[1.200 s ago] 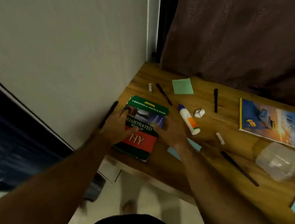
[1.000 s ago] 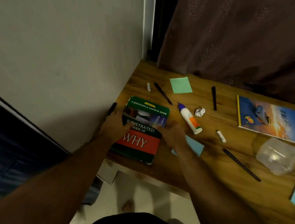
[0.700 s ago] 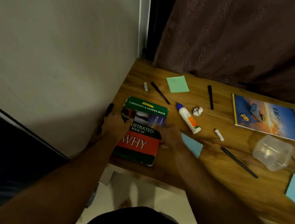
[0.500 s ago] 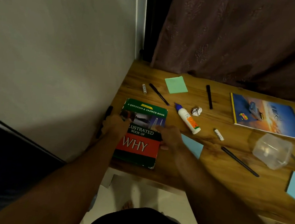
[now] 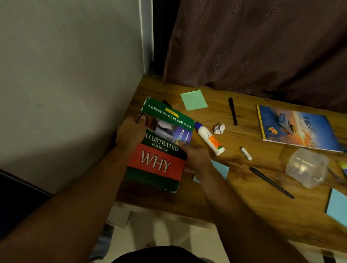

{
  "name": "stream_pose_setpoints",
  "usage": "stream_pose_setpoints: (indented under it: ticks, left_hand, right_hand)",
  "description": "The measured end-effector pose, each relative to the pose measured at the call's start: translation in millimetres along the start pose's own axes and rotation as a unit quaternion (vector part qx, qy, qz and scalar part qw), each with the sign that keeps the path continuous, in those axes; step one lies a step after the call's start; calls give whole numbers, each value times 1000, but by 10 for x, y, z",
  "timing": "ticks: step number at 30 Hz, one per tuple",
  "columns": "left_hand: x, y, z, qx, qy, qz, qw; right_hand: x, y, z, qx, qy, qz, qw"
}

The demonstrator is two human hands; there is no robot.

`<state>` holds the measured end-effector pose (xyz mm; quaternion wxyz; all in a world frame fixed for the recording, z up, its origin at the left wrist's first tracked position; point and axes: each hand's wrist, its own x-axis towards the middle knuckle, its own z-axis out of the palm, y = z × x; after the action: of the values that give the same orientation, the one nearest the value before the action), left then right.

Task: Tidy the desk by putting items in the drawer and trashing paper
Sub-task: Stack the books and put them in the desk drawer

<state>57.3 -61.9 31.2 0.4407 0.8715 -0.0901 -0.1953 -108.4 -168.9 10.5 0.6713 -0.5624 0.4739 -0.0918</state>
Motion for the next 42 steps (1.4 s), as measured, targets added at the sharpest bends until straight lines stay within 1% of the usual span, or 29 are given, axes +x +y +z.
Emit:
stream_pose_setpoints:
  ticks: [4,7,11,14,19,24,27,31,38,42]
  left_hand:
    - [-63,297,112,-63,-20,13,998]
    - [-214,539,312,-80,-33,22,996]
    - [-436,883,707,-115,-57,32,991]
    - [-622,1160,1083,-90,-91,46,991]
    - [-994,1638,1749,-5,-132,111,985]
    - [-1268,2079,2304,80,-137,177,971]
    - [-1370,2302,2510,114,-140,194,964]
    - [-1364,2508,2696,127,-149,199,960]
    - [-1173,2703,3060,148,-157,222,951]
    - [-1004,2847,3299,140,-186,214,949]
  right_hand:
    - [-29,-191,-214,48,34,-37,998]
    - [-76,-301,-504,92,46,-26,994]
    - [-165,-370,-1066,125,74,-22,989]
    - [-272,-389,-1559,152,85,-21,985]
    - [-480,-328,-2394,209,106,-25,972]
    - [-579,-222,-3053,217,111,-38,969]
    - [-596,-218,-3266,243,105,-51,963]
    - [-564,-251,-3449,256,77,-41,963]
    - [-351,-367,-3659,279,104,-60,953]
    - [-191,-473,-3774,269,120,-51,954]
